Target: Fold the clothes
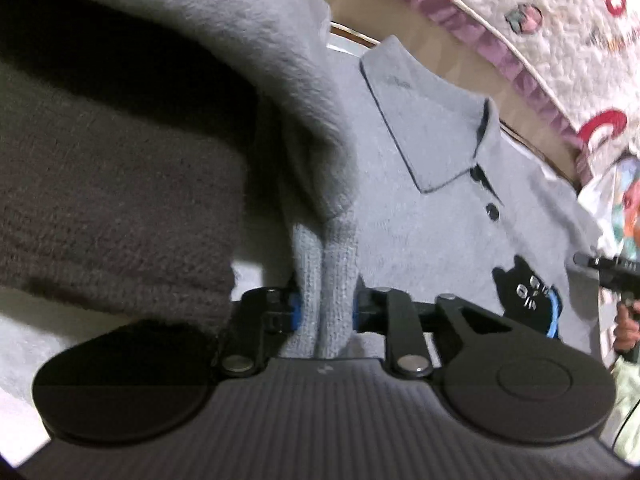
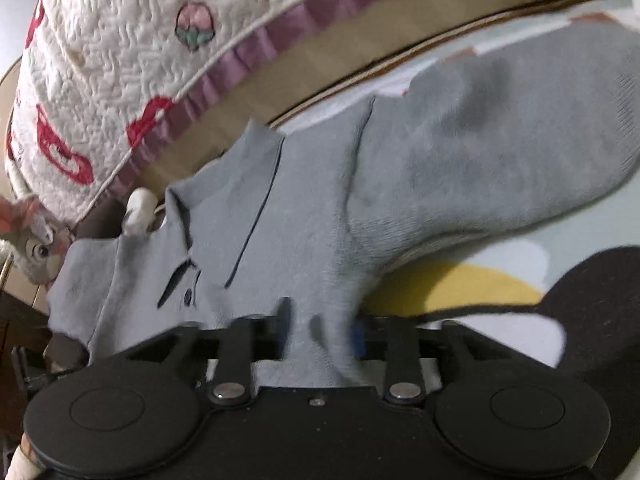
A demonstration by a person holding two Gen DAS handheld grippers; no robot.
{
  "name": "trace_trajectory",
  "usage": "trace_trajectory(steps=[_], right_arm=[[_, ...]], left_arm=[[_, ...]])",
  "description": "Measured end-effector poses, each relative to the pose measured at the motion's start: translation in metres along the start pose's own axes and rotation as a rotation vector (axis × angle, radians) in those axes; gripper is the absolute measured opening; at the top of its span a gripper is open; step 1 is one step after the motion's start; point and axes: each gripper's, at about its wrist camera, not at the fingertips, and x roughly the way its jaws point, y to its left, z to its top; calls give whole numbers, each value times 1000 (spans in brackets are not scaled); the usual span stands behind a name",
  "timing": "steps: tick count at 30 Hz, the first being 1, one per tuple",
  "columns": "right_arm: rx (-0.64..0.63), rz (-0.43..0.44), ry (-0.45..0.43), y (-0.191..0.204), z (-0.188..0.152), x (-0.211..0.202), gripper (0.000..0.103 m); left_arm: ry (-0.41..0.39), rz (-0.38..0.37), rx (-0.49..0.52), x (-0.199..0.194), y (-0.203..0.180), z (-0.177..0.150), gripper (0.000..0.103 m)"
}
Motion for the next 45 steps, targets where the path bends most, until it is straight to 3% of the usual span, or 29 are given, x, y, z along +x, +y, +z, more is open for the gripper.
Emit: trace_trajectory(steps=[2,4,5,6,7,8,11,16,19,21,24,28,31,33,37,38,39,40,41,42,43,44,45], right_arm=[[-3,-20,34,0,-4,11,53],[-2,1,9,0,-11,12,58],[-5,11,10,2,-11,13,60],[-41,21,16,8,-13,13,50],[-77,30,22,14,-16,13,34],[-111,19,-1,20,-17,11,15],[-130,35,-98,34,-17,-5,14],[-98,105,-248,54,-5,-56,9],[-90,155,-332,69,-4,-90,8],[-172,130,-325,79,-7,-101,8],[-168,77,-278,70,-13,-99,8],[-101,30,-259,48,-22,-90,8],[-95,-12,-196,39,-24,-77,9],[-59,17,-167,32,-25,-73,13],[-26,28,-124,24,-31,-67,20],[-12,31,-116,22,-33,-65,32],[5,24,-107,21,-37,-62,52],[25,13,-89,20,-41,-55,60],[35,8,-76,18,-45,-50,61],[36,8,-68,18,-49,-46,51],[23,9,-61,19,-54,-42,34],[16,13,-79,22,-56,-42,8],[9,16,-97,25,-58,-42,7]], left_arm=[[5,-15,33,1,-7,-2,53],[-1,7,118,4,-19,-7,53],[-19,16,130,1,-21,-6,46],[-39,23,136,-2,-22,-5,34],[-59,30,141,-5,-23,-3,4],[-78,36,146,-7,-24,-2,4],[-138,57,162,-16,-26,2,4],[-279,-36,142,-59,-38,7,3],[-338,-133,101,-82,-38,7,3],[-344,-153,69,-85,-37,9,3],[-310,-209,-34,-83,-17,6,3],[-219,-124,-22,-64,-11,4,3],[-150,-55,-9,-50,-6,2,4],[-104,-9,0,-40,-3,1,4],[-81,-25,-8,-34,-4,2,7],[-65,-29,-3,-31,-5,1,8],[-54,-27,2,-28,-6,-1,13],[-43,-25,7,-25,-8,-4,13],[-33,-23,12,-21,-10,-6,13],[-41,-18,20,-20,-12,-8,10],[-51,-13,29,-19,-16,-10,4],[-77,-18,46,-24,-19,-10,4],[-128,-24,62,-35,-22,-9,4]])
